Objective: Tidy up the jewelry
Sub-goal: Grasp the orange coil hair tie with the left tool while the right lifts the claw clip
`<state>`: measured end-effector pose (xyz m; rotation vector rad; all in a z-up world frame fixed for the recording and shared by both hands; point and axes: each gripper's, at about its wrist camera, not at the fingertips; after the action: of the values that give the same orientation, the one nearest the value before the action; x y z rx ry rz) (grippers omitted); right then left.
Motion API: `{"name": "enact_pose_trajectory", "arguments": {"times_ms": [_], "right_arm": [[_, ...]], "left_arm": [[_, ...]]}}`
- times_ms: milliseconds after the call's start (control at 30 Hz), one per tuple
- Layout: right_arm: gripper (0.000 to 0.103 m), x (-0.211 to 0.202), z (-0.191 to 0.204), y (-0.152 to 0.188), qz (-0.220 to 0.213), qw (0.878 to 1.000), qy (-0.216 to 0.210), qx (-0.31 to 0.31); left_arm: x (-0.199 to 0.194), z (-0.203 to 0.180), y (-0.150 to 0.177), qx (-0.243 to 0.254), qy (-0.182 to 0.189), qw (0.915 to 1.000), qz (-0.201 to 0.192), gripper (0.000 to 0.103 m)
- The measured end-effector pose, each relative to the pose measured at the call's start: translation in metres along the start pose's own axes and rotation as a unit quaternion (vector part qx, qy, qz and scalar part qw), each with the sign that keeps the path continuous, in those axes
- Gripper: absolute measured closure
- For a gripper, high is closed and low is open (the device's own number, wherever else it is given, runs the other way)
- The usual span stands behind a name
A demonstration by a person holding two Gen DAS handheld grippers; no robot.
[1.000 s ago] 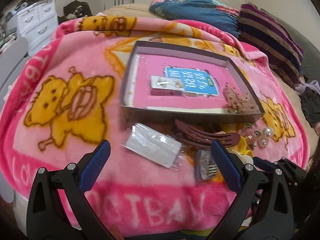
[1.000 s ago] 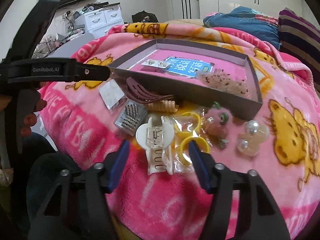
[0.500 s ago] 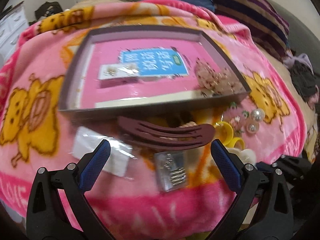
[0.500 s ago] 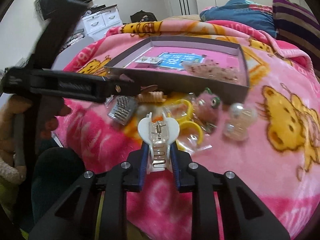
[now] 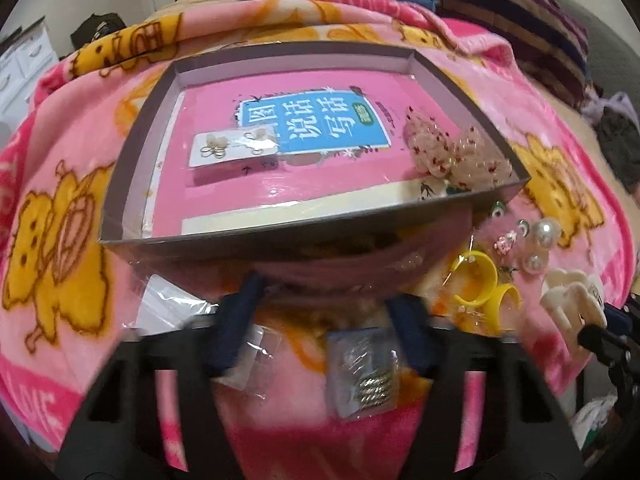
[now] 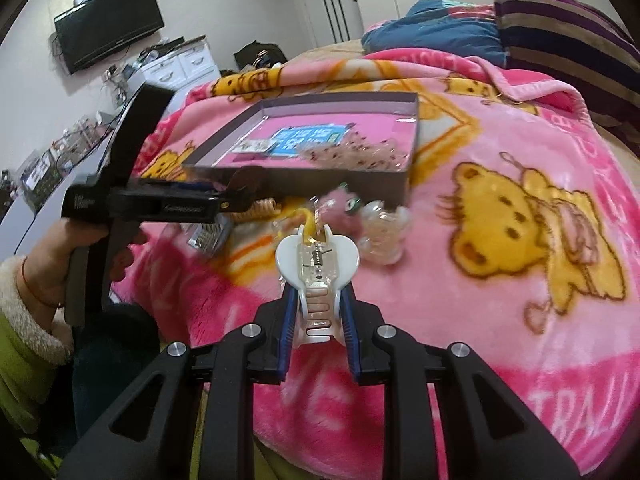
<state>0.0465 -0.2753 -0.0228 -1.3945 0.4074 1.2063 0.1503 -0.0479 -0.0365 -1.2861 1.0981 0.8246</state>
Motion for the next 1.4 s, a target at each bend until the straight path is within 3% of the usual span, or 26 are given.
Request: {"name": "enact_pose_trajectory", "arguments": {"times_ms": [67,167,267,833,1200,1400], "right_arm": [[0.082,-0.001,-0.003,-0.003,-0.004,1.000,0.001,0.003],[0.082,-0.003,-0.005,-0.007,-0.009,1.000,0.001,0.006],[0.082,-0.006,-0.007,-0.010,-0.015,1.000,0.001,0.010],[0.082,-0.022,-0.001,-0.051,-0.054,0.999,-0.006,-0.001],[0.082,-0.017,0.000,-0.055,-0.049,0.999,-0.014,0.001],[0.082,-0.015,-0.001,-0.055,-0.051,0.999,-0.016,0.003]], "left_arm": [[-0.002,0.007,0.001,-0.011,0.019,0.9998,-0.002,0.077],[-0.005,0.007,0.005,-0.005,0.022,0.9997,-0.009,0.094],[-0.011,0.002,0.009,0.009,0.018,0.9996,-0.021,0.099],[-0.047,0.005,0.011,0.008,0.047,0.9963,-0.071,0.101],[-0.027,0.011,0.011,0.004,0.075,0.9967,-0.031,0.102],[-0.023,0.008,0.011,0.006,0.069,0.9972,-0.027,0.102]]}}
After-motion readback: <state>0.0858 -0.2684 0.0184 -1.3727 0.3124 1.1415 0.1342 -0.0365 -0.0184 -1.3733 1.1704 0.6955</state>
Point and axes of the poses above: each gripper's, at about its wrist camera, not at the fingertips, and x roughly the way its jaws point, z to its left, y to its underside, and after that the axes turned 12 degrees about z, right-handed
